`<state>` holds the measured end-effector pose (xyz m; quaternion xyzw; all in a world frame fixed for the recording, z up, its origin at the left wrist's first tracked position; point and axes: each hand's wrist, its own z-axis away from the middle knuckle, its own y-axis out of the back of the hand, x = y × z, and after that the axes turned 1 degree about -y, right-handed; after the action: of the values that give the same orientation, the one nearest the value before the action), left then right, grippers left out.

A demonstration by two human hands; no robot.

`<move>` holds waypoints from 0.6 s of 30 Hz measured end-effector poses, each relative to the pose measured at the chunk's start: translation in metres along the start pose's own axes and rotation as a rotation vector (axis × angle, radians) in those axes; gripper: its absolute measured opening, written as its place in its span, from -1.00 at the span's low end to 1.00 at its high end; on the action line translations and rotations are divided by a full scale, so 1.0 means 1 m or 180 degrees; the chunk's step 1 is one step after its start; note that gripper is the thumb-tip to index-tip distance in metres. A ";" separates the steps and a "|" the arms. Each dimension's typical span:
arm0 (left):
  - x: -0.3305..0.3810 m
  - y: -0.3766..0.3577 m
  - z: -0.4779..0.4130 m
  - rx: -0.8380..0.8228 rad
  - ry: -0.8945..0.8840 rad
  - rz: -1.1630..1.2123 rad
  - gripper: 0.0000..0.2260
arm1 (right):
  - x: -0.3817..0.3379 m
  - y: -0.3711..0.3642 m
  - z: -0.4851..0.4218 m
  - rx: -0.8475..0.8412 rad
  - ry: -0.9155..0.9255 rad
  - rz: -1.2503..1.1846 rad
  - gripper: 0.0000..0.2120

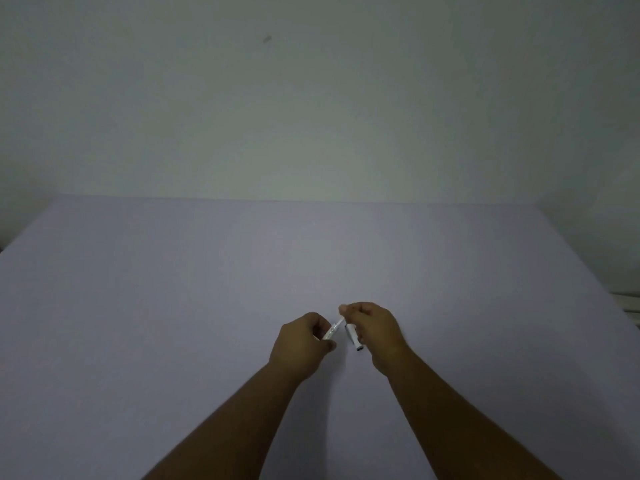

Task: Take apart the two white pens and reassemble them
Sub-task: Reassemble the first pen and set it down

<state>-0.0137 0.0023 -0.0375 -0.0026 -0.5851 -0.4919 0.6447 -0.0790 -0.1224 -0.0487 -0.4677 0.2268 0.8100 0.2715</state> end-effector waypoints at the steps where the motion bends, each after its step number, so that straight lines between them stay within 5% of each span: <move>1: -0.001 0.001 -0.001 -0.0019 0.0008 0.0043 -0.84 | -0.001 0.003 -0.002 0.0074 0.0039 -0.0101 -0.89; 3: -0.004 0.003 -0.002 -0.0079 0.0035 0.0129 -0.74 | 0.001 0.012 -0.013 0.0410 0.0207 0.0310 -0.87; 5: -0.006 0.005 -0.003 -0.0108 0.0047 0.0161 -0.67 | 0.006 0.023 -0.026 0.0626 0.0337 0.1535 -0.80; 9: -0.010 0.007 -0.004 -0.0135 0.0097 0.0189 -0.68 | 0.023 0.028 -0.038 0.0358 0.0448 0.3319 -0.79; 18: -0.014 0.007 -0.005 -0.0171 0.0162 0.0195 -0.69 | 0.043 0.026 -0.044 0.0373 0.0565 0.3872 -0.79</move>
<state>-0.0029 0.0117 -0.0456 -0.0254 -0.5548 -0.4874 0.6738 -0.0859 -0.1595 -0.1034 -0.3045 0.5187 0.7640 -0.2337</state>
